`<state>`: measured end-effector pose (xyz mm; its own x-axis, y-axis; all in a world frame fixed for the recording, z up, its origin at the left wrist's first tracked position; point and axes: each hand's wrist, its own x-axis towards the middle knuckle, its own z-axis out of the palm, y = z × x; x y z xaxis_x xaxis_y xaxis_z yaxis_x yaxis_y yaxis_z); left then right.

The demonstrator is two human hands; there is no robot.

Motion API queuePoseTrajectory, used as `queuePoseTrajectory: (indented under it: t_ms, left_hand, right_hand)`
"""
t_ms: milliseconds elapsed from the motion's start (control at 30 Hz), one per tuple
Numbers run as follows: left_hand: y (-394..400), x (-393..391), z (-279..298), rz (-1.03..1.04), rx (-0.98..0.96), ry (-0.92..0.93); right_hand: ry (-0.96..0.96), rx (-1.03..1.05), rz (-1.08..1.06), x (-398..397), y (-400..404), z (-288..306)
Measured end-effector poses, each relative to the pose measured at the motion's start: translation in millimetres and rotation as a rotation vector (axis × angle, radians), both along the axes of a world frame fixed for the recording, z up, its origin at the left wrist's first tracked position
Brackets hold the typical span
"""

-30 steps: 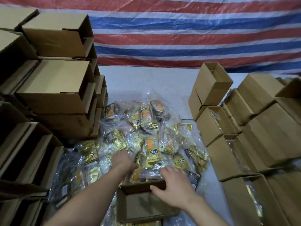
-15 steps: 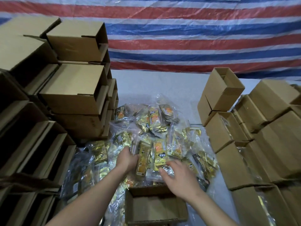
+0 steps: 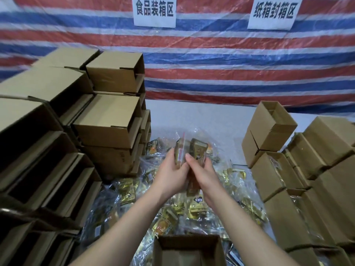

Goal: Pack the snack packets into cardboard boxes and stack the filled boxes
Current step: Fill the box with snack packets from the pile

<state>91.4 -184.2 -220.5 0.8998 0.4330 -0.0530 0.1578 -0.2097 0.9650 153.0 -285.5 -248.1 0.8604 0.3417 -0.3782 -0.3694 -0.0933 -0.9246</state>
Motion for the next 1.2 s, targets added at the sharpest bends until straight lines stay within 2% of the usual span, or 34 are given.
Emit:
queuePoseTrajectory:
  t_ms: [167,267,400,633,800,967,1033,1100,1200]
  left_hand:
    - [-18.0,-4.3,3.3,-0.164,-0.278,0.018]
    - [-20.3,-7.1,6.3,-0.263,-0.207,0.063]
    - [-13.3,-3.6,9.6,-0.294,-0.071,0.085]
    - [5.8,-20.9,-4.4,-0.241,-0.091,0.051]
    - [36.7,-71.3,-65.1,-0.314,0.011,0.29]
    - [42.0,-115.4,-134.5,-0.463,0.113,0.547]
    - [37.8,-120.8,-148.3,-0.472,0.117,0.581]
    - [33.1,-121.7,-155.4,-0.435,0.092,0.582]
    - [28.9,-120.2,-160.3,-0.403,0.045,0.552]
  right_hand:
    - [0.045,0.142,0.052,-0.9,-4.1,5.9]
    - [0.073,0.22,0.1,0.2,-12.4,5.1]
    - [0.107,0.271,0.126,-0.6,-29.8,2.8]
    - [0.006,0.256,0.166,-4.6,-55.8,1.5]
    - [-0.06,0.194,0.372,-10.2,-76.1,5.0]
    - [0.164,0.201,0.599,-29.7,-72.6,-5.6]
    - [0.169,0.13,0.696,-36.8,-71.0,-11.9]
    - [0.096,-0.02,0.817,-43.2,-67.8,-15.4]
    - [-0.257,-0.509,1.155,-52.8,-56.4,-21.4]
